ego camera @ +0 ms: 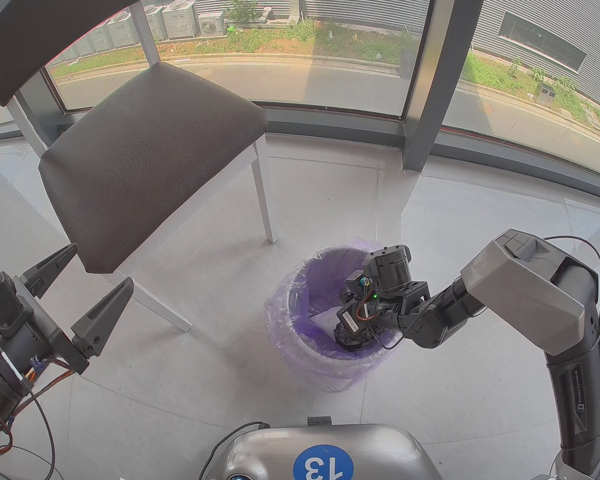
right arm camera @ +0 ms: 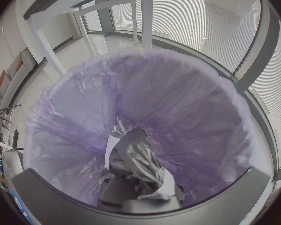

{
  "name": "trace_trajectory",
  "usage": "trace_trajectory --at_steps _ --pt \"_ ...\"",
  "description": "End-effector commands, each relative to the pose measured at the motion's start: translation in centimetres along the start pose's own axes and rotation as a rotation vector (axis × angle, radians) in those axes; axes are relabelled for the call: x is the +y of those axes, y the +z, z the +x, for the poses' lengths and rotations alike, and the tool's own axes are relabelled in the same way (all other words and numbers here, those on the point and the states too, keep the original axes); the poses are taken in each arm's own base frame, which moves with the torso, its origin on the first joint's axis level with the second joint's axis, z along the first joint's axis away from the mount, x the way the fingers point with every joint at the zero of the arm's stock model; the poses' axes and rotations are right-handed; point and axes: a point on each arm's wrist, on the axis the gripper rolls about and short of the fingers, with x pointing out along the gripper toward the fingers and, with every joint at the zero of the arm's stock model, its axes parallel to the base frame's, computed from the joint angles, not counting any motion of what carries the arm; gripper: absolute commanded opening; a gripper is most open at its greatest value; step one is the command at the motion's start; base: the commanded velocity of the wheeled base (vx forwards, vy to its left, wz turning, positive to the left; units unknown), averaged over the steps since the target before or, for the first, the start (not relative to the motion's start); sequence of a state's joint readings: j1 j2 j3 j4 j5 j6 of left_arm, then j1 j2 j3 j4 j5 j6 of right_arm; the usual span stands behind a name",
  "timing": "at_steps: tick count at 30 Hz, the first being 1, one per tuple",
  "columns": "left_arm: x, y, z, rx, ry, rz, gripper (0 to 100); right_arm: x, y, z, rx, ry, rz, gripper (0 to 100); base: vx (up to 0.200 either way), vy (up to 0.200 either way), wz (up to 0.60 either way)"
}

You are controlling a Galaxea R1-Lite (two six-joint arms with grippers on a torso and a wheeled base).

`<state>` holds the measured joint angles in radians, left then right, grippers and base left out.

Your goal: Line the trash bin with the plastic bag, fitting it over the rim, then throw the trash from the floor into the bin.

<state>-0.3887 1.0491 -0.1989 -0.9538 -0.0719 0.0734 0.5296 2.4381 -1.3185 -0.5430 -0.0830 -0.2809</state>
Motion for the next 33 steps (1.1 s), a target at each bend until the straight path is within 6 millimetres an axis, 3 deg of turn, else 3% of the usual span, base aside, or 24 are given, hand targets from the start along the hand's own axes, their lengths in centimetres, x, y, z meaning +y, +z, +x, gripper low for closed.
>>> trace_trajectory --at_steps 1,7,33 --pt "0.0 0.1 0.0 -0.004 0.001 0.001 100 -0.2 1.9 -4.3 -0.035 0.004 -0.015 0 0.0 0.0 0.0" --pt "0.0 0.0 -0.1 -0.002 -0.001 0.0 100 -0.6 3.0 -7.4 -0.07 -0.003 -0.05 0 0.0 0.0 0.0" --pt "0.0 -0.1 -0.2 -0.001 -0.003 0.005 100 0.7 4.1 -6.8 -0.104 0.015 -0.104 0 0.0 0.0 0.0"
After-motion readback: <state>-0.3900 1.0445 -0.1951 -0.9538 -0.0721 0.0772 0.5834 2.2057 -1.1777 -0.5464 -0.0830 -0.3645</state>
